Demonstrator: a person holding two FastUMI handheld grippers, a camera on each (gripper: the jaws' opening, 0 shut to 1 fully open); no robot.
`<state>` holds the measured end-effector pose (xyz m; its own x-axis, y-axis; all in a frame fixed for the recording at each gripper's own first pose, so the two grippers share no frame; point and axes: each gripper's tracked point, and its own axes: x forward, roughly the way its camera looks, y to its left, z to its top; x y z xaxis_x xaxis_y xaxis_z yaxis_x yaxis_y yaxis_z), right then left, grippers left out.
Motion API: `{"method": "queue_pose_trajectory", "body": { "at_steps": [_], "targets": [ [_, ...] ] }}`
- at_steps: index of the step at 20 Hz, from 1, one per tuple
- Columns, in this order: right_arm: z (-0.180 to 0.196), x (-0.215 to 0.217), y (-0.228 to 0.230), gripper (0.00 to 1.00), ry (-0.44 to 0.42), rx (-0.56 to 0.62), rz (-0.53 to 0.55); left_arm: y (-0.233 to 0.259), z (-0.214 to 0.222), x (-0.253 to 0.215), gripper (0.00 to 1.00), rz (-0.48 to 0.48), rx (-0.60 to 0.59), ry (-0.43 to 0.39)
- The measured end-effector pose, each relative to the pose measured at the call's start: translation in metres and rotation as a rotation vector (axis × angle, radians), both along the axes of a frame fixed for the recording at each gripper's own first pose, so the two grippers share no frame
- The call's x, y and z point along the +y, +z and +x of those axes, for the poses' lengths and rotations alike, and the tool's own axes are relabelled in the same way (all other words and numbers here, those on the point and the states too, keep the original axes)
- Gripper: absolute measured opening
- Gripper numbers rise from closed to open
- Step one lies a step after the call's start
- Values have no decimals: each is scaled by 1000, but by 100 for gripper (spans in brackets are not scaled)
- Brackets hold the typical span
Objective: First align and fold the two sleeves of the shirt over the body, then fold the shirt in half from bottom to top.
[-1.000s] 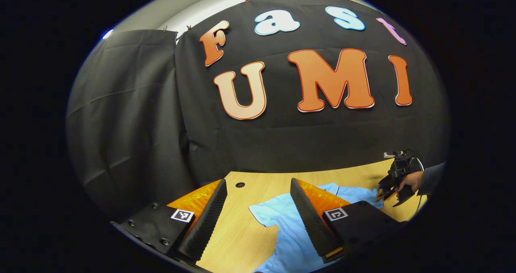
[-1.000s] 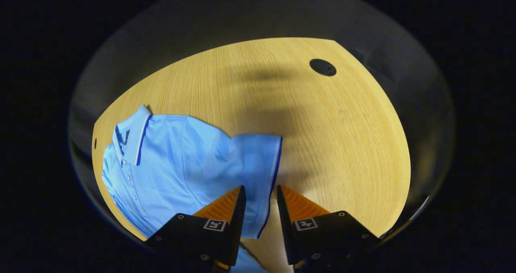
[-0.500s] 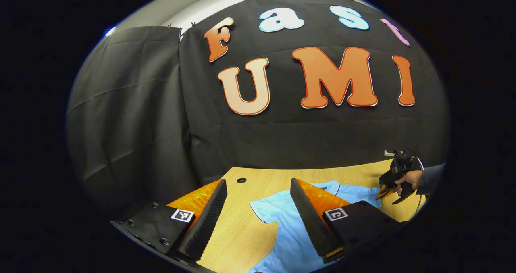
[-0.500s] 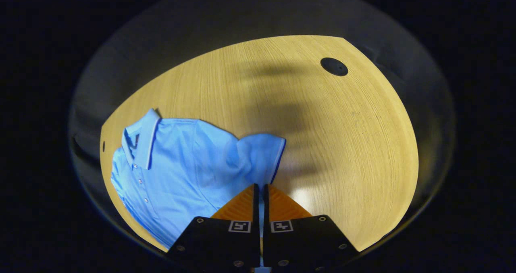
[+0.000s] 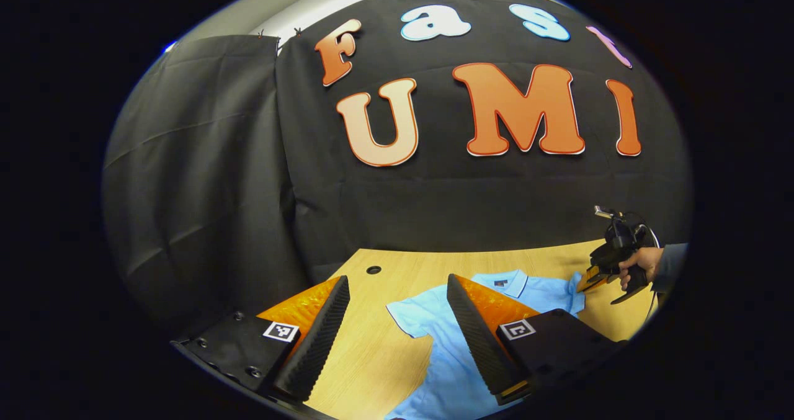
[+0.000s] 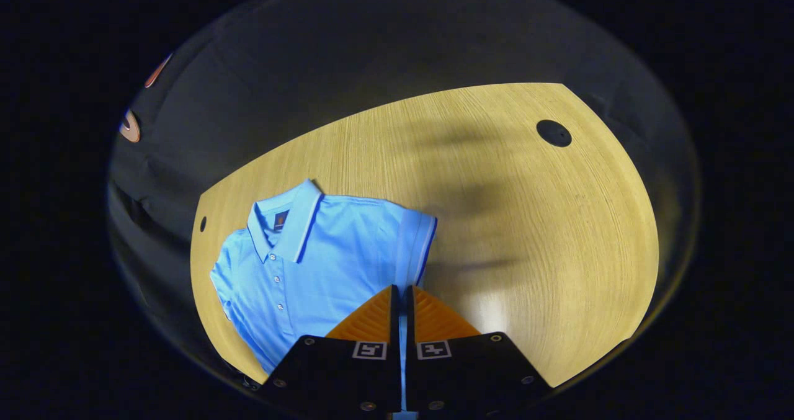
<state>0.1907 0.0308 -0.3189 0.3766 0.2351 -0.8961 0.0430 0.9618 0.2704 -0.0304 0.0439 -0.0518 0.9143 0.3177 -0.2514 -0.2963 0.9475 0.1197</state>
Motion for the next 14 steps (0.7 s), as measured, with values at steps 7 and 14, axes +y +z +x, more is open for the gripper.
{"method": "queue_pose_trajectory", "body": {
  "at_steps": [7,14],
  "targets": [
    [-3,30,47,12,-61,-93,40,-50,52,14,100,-178,73,-168],
    [-43,32,90,32,-74,-171,-66,-99,95,50,100,-317,199,-300]
  ]
}}
